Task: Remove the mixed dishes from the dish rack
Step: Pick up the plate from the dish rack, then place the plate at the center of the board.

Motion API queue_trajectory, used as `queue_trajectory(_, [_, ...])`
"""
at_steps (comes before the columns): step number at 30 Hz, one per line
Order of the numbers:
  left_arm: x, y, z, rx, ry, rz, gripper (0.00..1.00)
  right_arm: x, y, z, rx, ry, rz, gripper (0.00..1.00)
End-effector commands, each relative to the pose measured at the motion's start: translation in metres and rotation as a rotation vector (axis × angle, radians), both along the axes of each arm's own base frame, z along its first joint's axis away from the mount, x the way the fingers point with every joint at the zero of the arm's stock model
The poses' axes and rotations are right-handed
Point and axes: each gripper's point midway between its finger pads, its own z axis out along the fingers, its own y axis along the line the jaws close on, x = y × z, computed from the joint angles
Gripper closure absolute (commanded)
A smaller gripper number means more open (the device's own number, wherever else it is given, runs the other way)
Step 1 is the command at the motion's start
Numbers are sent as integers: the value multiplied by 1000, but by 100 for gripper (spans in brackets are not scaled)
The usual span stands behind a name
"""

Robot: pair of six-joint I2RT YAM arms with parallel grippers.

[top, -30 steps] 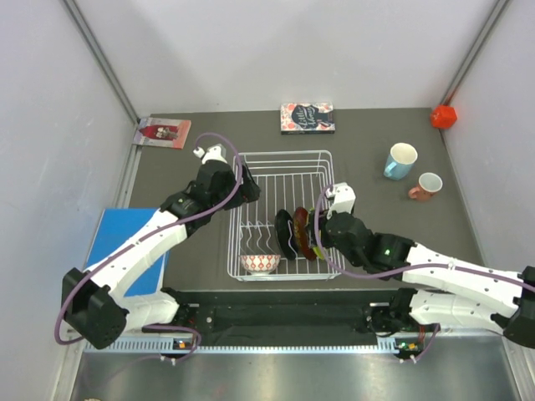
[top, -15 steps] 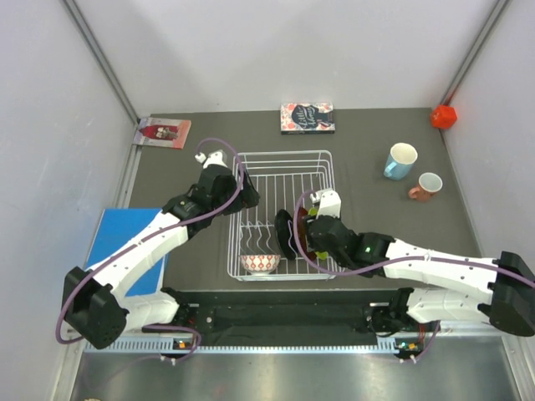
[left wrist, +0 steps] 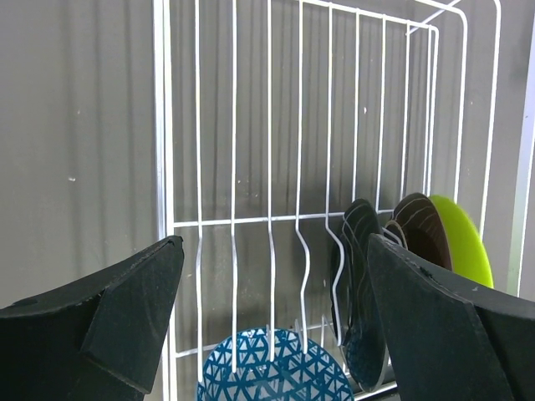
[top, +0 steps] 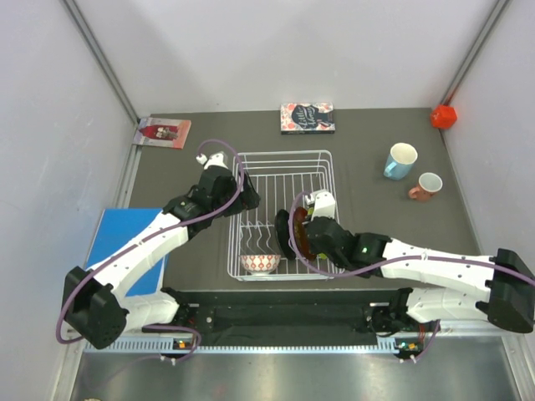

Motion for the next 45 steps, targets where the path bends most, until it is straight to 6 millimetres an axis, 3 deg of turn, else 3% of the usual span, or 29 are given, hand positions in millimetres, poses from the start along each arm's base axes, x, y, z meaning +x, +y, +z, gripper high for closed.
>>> queue_trajectory(1, [1, -3, 6, -16, -26, -10, 5, 0, 13, 25, 39, -31, 20, 100])
queue_trajectory(7, [3, -3, 7, -18, -32, -11, 5, -4, 13, 51, 47, -56, 53, 100])
queue_trajectory(17, [9, -4, 19, -2, -63, -15, 5, -1, -10, 136, 25, -192, 84, 100])
queue_trajectory(22, [14, -2, 33, 13, -93, -9, 6, 3, -20, 154, -70, -264, 117, 100])
queue_trajectory(30, [25, 8, 61, 44, -182, 23, 5, 1, -33, 152, -320, -430, 86, 100])
queue_trajectory(31, [26, 8, 65, 47, -192, 21, 5, -3, -36, 141, -437, -482, 118, 100])
queue_trajectory(32, [27, 8, 74, 47, -212, 17, 5, -21, -17, 148, -400, -561, 163, 100])
queue_trajectory(33, [27, 5, 78, 41, -218, -4, 4, -23, -27, 151, -542, -643, 157, 100])
queue_trajectory(34, [27, 3, 83, 35, -227, -21, 4, -29, -28, 131, -638, -678, 193, 100])
queue_trajectory(39, [24, -20, 114, -18, -257, -156, 4, -51, -5, 112, -737, -754, 339, 100])
queue_trajectory(45, [-3, -46, 138, -91, -262, -386, 6, -70, 6, 102, -831, -849, 491, 100])
